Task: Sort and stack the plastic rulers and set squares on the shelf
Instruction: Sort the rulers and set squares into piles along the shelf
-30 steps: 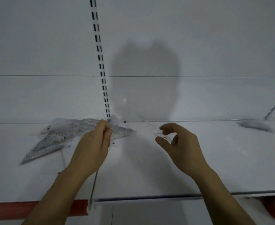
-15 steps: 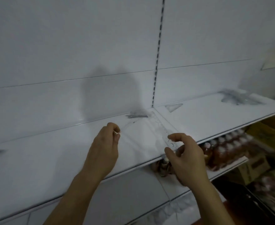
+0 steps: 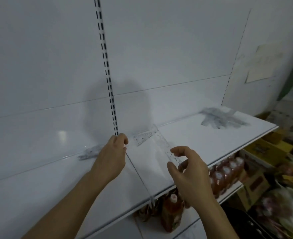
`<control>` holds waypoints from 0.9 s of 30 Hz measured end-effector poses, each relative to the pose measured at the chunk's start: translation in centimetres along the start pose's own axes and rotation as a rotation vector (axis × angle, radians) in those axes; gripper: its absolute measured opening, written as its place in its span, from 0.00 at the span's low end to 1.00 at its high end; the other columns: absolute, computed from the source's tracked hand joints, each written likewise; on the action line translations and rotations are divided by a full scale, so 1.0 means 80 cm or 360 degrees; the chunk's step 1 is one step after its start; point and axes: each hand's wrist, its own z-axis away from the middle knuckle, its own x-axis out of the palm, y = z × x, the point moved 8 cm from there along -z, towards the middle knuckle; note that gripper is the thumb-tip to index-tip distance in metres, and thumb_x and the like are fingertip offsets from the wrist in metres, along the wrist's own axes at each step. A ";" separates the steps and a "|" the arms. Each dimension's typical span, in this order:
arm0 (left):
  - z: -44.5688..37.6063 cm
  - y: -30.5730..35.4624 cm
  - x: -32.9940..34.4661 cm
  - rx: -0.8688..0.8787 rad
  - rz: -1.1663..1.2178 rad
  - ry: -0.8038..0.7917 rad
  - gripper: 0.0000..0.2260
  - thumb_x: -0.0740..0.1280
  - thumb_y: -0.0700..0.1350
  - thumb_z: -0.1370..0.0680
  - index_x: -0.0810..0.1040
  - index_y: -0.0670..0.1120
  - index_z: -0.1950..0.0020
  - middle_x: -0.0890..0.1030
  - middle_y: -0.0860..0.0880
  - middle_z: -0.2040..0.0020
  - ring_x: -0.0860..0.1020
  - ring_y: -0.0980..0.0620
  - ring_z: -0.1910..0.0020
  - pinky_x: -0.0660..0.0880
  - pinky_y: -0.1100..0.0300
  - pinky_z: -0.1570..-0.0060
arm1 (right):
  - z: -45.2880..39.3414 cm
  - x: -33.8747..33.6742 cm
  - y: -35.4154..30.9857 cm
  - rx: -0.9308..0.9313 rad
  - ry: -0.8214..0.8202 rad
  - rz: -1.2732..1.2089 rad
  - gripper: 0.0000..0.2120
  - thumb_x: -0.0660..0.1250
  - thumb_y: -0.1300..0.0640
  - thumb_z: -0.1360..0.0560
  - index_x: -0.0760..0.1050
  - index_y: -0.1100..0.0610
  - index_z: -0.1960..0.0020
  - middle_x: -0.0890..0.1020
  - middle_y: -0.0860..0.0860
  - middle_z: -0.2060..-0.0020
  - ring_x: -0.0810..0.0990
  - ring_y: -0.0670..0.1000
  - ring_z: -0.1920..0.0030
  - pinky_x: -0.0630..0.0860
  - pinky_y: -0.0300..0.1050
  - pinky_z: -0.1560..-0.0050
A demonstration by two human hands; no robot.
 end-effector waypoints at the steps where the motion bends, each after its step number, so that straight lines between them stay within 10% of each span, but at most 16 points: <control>1: -0.016 -0.002 0.010 0.0002 -0.0036 -0.0018 0.04 0.59 0.40 0.17 0.68 0.50 0.47 0.73 0.49 0.51 0.75 0.50 0.59 0.77 0.48 0.57 | -0.015 0.001 0.006 -0.0008 -0.0025 0.0030 0.15 0.72 0.56 0.25 0.74 0.42 0.43 0.76 0.37 0.48 0.78 0.43 0.59 0.74 0.35 0.57; 18: -0.171 0.039 0.118 0.0067 -0.0167 -0.0414 0.17 0.62 0.51 0.18 0.67 0.51 0.30 0.70 0.54 0.36 0.74 0.53 0.41 0.72 0.57 0.41 | -0.224 -0.004 0.125 0.0009 -0.0240 0.0236 0.14 0.72 0.53 0.24 0.76 0.44 0.40 0.78 0.40 0.47 0.78 0.41 0.53 0.69 0.27 0.56; 27: -0.248 0.179 0.280 0.0212 -0.0280 -0.0586 0.22 0.59 0.55 0.18 0.62 0.52 0.25 0.66 0.55 0.28 0.68 0.53 0.32 0.68 0.54 0.33 | -0.331 -0.163 0.258 0.0030 -0.0050 0.0497 0.12 0.72 0.53 0.25 0.77 0.46 0.42 0.80 0.44 0.46 0.76 0.48 0.44 0.75 0.47 0.42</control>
